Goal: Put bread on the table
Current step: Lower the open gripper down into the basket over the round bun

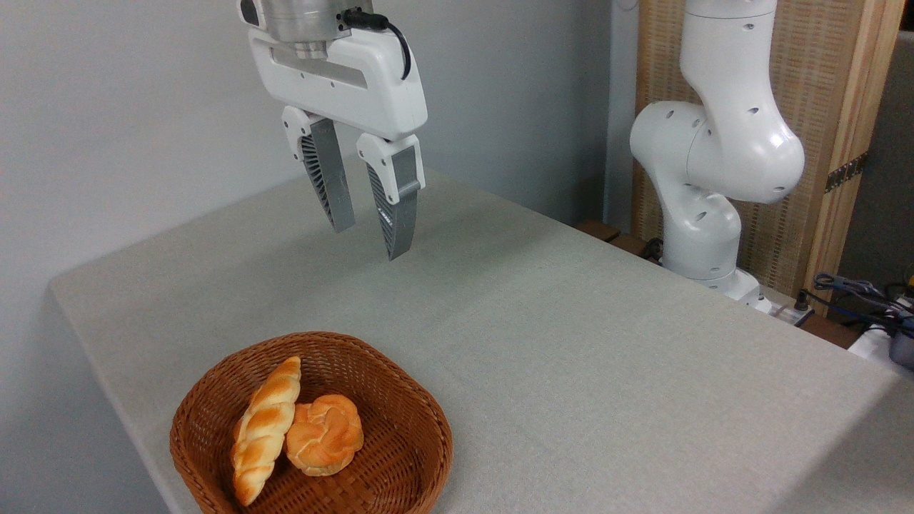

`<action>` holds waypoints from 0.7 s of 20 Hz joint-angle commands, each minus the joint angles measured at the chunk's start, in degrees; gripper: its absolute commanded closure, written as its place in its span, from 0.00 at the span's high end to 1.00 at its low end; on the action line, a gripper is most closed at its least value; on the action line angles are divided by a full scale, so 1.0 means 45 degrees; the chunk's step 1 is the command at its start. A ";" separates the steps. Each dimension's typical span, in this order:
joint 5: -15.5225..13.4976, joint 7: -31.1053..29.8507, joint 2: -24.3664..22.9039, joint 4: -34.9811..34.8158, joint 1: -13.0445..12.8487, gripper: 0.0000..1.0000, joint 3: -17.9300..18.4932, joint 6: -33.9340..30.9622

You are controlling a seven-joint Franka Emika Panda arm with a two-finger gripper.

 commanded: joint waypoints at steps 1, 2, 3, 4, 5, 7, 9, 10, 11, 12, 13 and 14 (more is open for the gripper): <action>0.0025 0.0086 -0.0246 -0.0056 -0.0041 1.00 0.0365 -0.0166; 0.0025 0.0086 -0.0247 -0.0056 -0.0022 1.00 0.0368 -0.0166; 0.0025 0.0086 -0.0247 -0.0056 -0.0041 1.00 0.0368 -0.0166; 0.0025 0.0086 -0.0247 -0.0056 -0.0041 1.00 0.0368 -0.0166; 0.0025 0.0086 -0.0247 -0.0056 -0.0041 1.00 0.0368 -0.0166; 0.0025 0.0086 -0.0247 -0.0056 -0.0041 1.00 0.0368 -0.0166; 0.0025 0.0086 -0.0247 -0.0056 -0.0041 1.00 0.0368 -0.0127; 0.0025 0.0086 -0.0227 -0.0076 -0.0022 1.00 0.0368 -0.0050; 0.0025 0.0086 -0.0227 -0.0114 -0.0041 1.00 0.0368 0.0009; 0.0025 0.0086 -0.0208 -0.0192 -0.0041 1.00 0.0368 0.0164; 0.0025 0.0086 -0.0208 -0.0406 -0.0041 1.00 0.0368 0.0514; 0.0025 0.0086 -0.0227 -0.0795 -0.0119 1.00 0.0349 0.1039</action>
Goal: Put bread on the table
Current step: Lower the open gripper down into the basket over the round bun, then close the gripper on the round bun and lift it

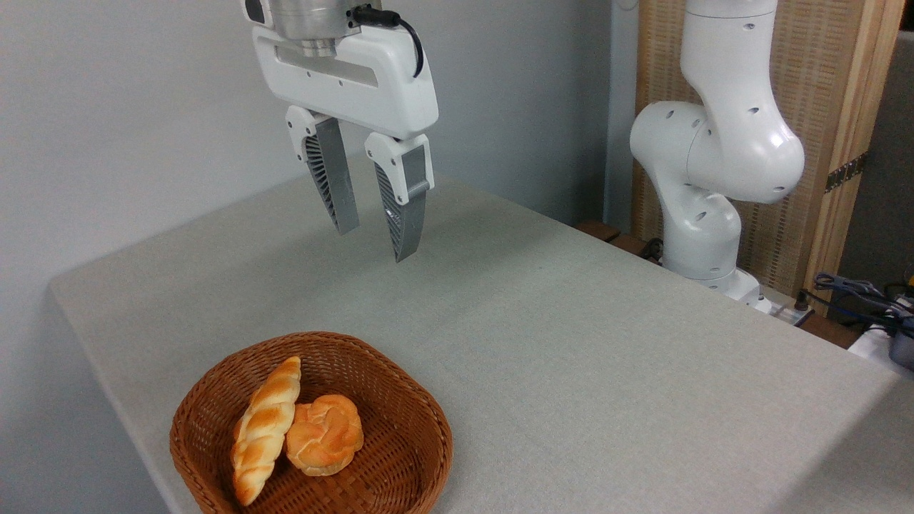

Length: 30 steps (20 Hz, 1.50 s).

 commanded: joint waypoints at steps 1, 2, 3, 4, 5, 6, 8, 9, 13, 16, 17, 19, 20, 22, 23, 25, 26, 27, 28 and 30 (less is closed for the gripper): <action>0.0024 0.0085 -0.0156 -0.1132 -0.0244 1.00 0.0069 0.1479; 0.0024 0.0085 -0.0156 -0.1406 -0.0246 1.00 0.0069 0.1949; 0.0044 0.0085 -0.0117 -0.1680 -0.0246 1.00 0.0088 0.2437; 0.0063 0.0085 -0.0098 -0.2050 -0.0246 1.00 0.0088 0.3022; 0.0064 0.0085 -0.0059 -0.2421 -0.0246 1.00 0.0088 0.3801; 0.0083 0.0085 -0.0039 -0.2831 -0.0265 1.00 0.0088 0.4563; 0.0200 0.0124 0.0097 -0.3379 -0.0265 1.00 0.0088 0.5679; 0.0200 0.0298 0.0194 -0.3536 -0.0265 1.00 0.0088 0.6013; 0.0200 0.2620 0.0546 -0.3888 -0.0265 1.00 0.0302 0.6366; 0.0200 0.2800 0.0994 -0.4182 -0.0265 1.00 0.0303 0.7496; 0.0200 0.2800 0.1093 -0.4221 -0.0265 1.00 0.0303 0.7829; 0.0220 0.2820 0.1327 -0.4280 -0.0265 1.00 0.0303 0.8144; 0.0220 0.2878 0.1464 -0.4280 -0.0265 1.00 0.0303 0.8222; 0.0220 0.3267 0.1679 -0.4280 -0.0265 1.00 0.0303 0.8281; 0.0220 0.3443 0.1738 -0.4300 -0.0265 1.00 0.0303 0.8320; 0.0220 0.3523 0.1933 -0.4338 -0.0265 1.00 0.0303 0.8650; 0.0220 0.3523 0.2050 -0.4455 -0.0265 1.00 0.0303 0.8981; 0.0220 0.3523 0.2148 -0.4533 -0.0265 1.00 0.0303 0.9313; 0.0200 0.3523 0.2245 -0.4611 -0.0265 1.00 0.0264 0.9491; 0.0220 0.3523 0.2382 -0.4632 -0.0284 1.00 0.0264 0.9571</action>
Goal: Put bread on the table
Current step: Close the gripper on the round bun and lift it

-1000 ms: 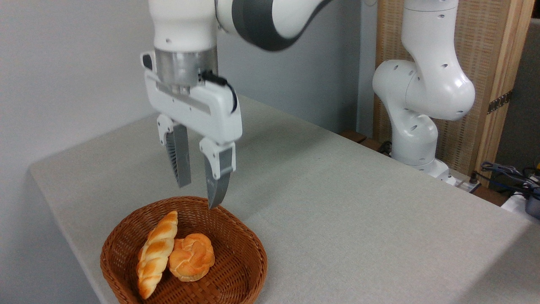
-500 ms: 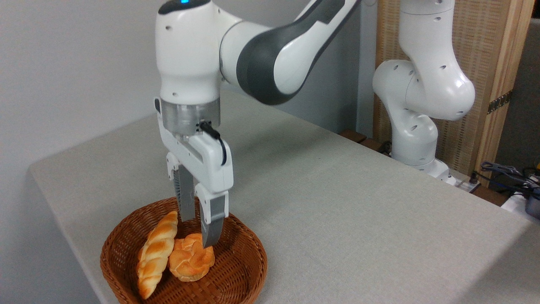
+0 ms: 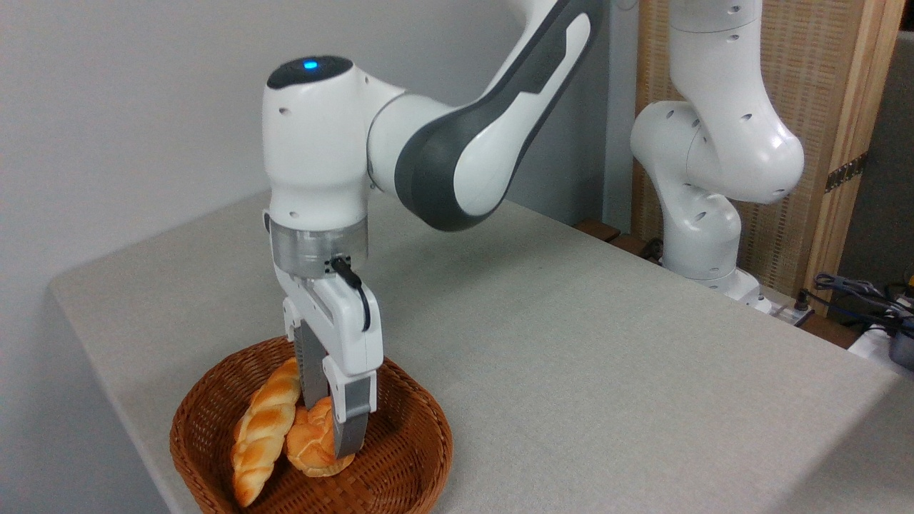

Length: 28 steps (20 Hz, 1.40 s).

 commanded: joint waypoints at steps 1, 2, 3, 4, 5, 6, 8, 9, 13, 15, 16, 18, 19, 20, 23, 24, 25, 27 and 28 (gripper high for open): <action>0.0190 0.0109 0.0192 -0.0189 -0.0147 1.00 0.0066 0.0468; 0.0190 0.0128 0.0231 -0.0189 -0.0186 0.99 0.0066 0.0506; 0.0190 0.0128 0.0289 -0.0189 -0.0187 0.86 0.0066 0.0507; 0.0190 0.0128 0.0290 -0.0189 -0.0187 0.65 0.0066 0.0507; 0.0190 0.0167 0.0290 -0.0189 -0.0187 0.46 0.0066 0.0507; 0.0171 0.0225 0.0290 -0.0189 -0.0187 0.36 0.0066 0.0507; 0.0171 0.0284 0.0270 -0.0189 -0.0187 0.34 0.0066 0.0507; 0.0171 0.0285 0.0270 -0.0189 -0.0187 0.34 0.0066 0.0507; 0.0171 0.0285 0.0270 -0.0189 -0.0187 0.34 0.0066 0.0488; 0.0171 0.0265 0.0231 -0.0170 -0.0187 0.34 0.0066 0.0487; 0.0151 0.0246 0.0192 -0.0170 -0.0187 0.34 0.0066 0.0449; -0.0004 0.0188 0.0095 -0.0112 -0.0187 0.35 0.0085 0.0331; -0.0024 0.0168 -0.0099 -0.0092 -0.0187 0.35 0.0085 0.0138; -0.0044 0.0167 -0.0275 -0.0014 -0.0187 0.35 0.0124 -0.0386; -0.0549 0.0226 -0.0958 0.0648 -0.0167 0.38 0.0183 -0.2454; -0.0823 0.0245 -0.1212 0.0824 -0.0167 0.38 0.0183 -0.3139; -0.0941 0.0265 -0.1466 0.0942 -0.0167 0.38 0.0183 -0.3706; -0.1234 0.0226 -0.1954 0.0963 -0.0167 0.40 0.0183 -0.4528; -0.1313 0.0226 -0.2130 0.0944 -0.0167 0.40 0.0163 -0.4996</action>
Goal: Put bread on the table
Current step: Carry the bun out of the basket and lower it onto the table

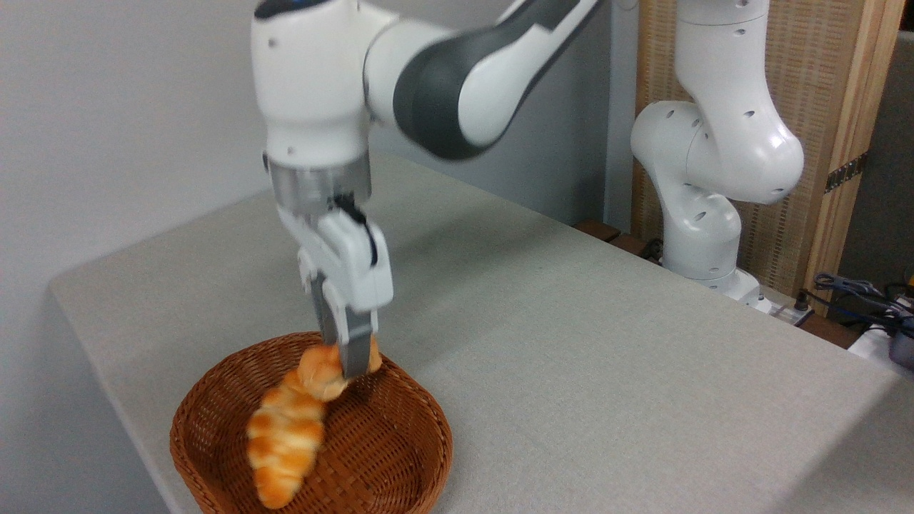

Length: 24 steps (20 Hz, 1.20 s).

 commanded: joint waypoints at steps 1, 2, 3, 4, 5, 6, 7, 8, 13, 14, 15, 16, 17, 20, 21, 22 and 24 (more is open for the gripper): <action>-0.0523 0.0196 -0.0790 -0.0065 -0.0082 0.40 0.0095 -0.1806; -0.0523 0.0196 -0.0945 -0.0162 -0.0217 0.41 0.0036 -0.2160; -0.0465 0.0215 -0.1179 -0.0511 -0.0528 0.41 0.0036 -0.2183; -0.0406 0.0235 -0.1529 -0.1037 -0.0686 0.42 0.0036 -0.2068; -0.0348 0.0235 -0.1842 -0.1525 -0.0823 0.46 0.0036 -0.1989; -0.0309 0.0255 -0.2135 -0.1975 -0.1134 0.49 0.0074 -0.1969; -0.0250 0.0255 -0.2351 -0.2347 -0.1369 0.49 0.0075 -0.1969; -0.0095 0.0255 -0.2488 -0.2737 -0.1545 0.50 0.0075 -0.1930; 0.0278 0.0216 -0.2549 -0.4106 -0.2016 0.85 0.0075 -0.0702; 0.0278 0.0216 -0.2529 -0.4244 -0.2035 0.95 0.0075 -0.0409; 0.0297 0.0216 -0.2510 -0.4342 -0.2035 1.00 0.0075 -0.0155; 0.0297 0.0216 -0.2471 -0.4420 -0.2035 1.00 0.0075 0.0022; 0.0297 0.0216 -0.2451 -0.4440 -0.2035 1.00 0.0075 0.0023; 0.0297 0.0216 -0.2470 -0.4440 -0.2035 1.00 0.0075 0.0023; 0.0297 0.0216 -0.2470 -0.4440 -0.2035 1.00 0.0075 0.0023; 0.0278 0.0216 -0.2470 -0.4421 -0.2035 1.00 0.0075 0.0004; 0.0297 0.0196 -0.2490 -0.4401 -0.2035 1.00 0.0075 -0.0074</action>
